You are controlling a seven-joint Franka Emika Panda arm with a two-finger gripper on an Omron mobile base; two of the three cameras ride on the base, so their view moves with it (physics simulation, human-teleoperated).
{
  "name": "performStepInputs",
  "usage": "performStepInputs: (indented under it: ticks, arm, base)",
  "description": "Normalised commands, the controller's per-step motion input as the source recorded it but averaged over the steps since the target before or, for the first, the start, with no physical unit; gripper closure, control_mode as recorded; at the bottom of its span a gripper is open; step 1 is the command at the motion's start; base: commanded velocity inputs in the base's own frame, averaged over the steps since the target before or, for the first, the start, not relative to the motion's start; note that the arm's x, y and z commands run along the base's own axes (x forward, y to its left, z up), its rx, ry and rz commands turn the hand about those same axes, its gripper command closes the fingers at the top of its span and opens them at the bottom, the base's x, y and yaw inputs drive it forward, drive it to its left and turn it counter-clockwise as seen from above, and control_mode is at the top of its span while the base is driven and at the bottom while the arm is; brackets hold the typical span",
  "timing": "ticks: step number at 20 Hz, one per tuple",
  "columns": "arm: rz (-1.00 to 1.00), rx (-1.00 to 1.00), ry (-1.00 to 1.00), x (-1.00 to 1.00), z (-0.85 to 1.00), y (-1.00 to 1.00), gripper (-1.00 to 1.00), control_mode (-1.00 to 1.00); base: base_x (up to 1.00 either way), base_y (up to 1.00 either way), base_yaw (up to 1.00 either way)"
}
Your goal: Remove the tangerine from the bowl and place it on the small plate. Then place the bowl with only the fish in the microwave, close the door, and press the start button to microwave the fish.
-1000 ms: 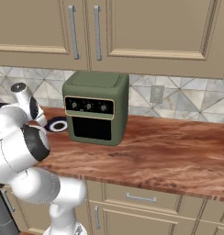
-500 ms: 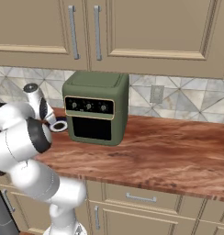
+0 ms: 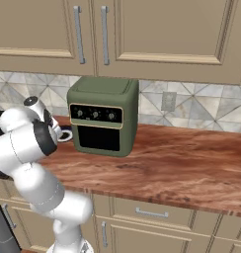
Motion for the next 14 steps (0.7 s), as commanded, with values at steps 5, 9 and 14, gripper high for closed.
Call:
performStepInputs:
  ticks: [5,9,14]
  arm:
    - [0.0,0.0,0.11,0.55,-0.12,0.0,1.0,-1.0]
    - [0.0,-0.02,0.02,0.39,-0.37,0.0,1.0,-1.0]
    - [0.0,-0.1,0.01,0.19,-0.21,0.03,1.0,-1.0]
  base:
    - [0.0,0.0,0.0]
    - [0.0,0.0,0.0]
    - [0.0,0.0,0.0]
